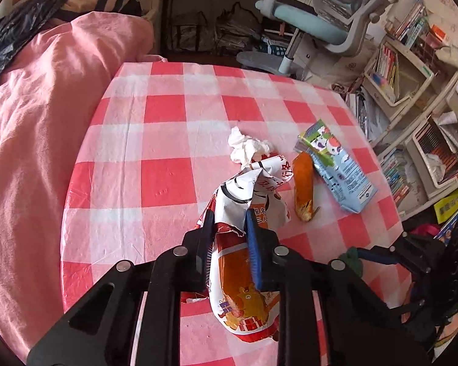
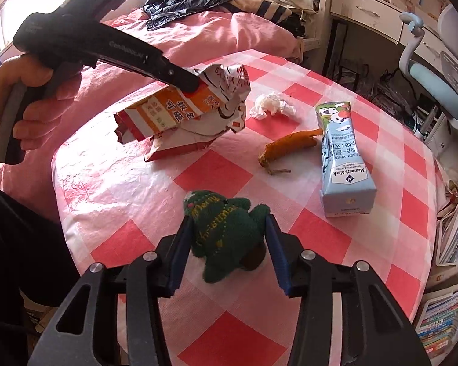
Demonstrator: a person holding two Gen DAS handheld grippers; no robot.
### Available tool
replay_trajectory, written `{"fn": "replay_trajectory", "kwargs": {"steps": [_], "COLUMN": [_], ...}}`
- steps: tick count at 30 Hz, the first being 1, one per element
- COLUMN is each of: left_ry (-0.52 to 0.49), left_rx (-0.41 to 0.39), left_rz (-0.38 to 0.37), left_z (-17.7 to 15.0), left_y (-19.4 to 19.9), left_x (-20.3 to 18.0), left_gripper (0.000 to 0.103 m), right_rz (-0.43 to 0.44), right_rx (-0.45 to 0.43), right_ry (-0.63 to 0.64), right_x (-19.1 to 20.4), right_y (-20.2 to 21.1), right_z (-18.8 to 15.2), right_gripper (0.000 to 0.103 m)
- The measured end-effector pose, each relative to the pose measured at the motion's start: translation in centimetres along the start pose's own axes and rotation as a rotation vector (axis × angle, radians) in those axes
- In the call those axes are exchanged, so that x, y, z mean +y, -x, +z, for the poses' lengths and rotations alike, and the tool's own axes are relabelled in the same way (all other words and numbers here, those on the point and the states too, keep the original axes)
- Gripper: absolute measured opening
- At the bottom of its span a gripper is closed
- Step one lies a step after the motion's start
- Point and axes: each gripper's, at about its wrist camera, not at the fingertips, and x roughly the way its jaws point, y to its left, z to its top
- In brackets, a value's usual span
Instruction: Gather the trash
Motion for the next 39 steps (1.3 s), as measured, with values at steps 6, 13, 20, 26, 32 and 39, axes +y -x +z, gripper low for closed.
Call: {"fn": "replay_trajectory", "kwargs": {"steps": [6, 13, 20, 26, 32, 39], "left_ry": [0.041, 0.17, 0.056, -0.086, -0.097, -0.117], "left_rx": [0.017, -0.029, 0.043, 0.065, 0.138, 0.131], "left_rz": [-0.007, -0.17, -0.003, 0.237, 0.261, 0.162], "left_z": [0.0, 0.2, -0.3, -0.8, -1.4, -1.7], "left_y": [-0.1, 1.4, -0.5, -2.0, -4.5, -5.1], "left_x": [1.1, 3.3, 1.5, 0.2, 0.8, -0.8], "left_gripper": [0.02, 0.02, 0.023, 0.068, 0.077, 0.041], "right_rz": [0.004, 0.008, -0.007, -0.034, -0.036, -0.029], "right_rx": [-0.014, -0.013, 0.011, 0.046, 0.048, 0.042], "right_ry": [-0.04, -0.025, 0.004, 0.036, 0.028, 0.018], "right_x": [-0.7, -0.2, 0.5, 0.9, 0.8, 0.6], "right_y": [0.0, -0.3, -0.8, -1.4, -1.5, -1.5], "right_z": [0.3, 0.5, 0.4, 0.0, 0.0, 0.1], "right_gripper": [0.057, 0.058, 0.059, 0.059, 0.059, 0.059]}}
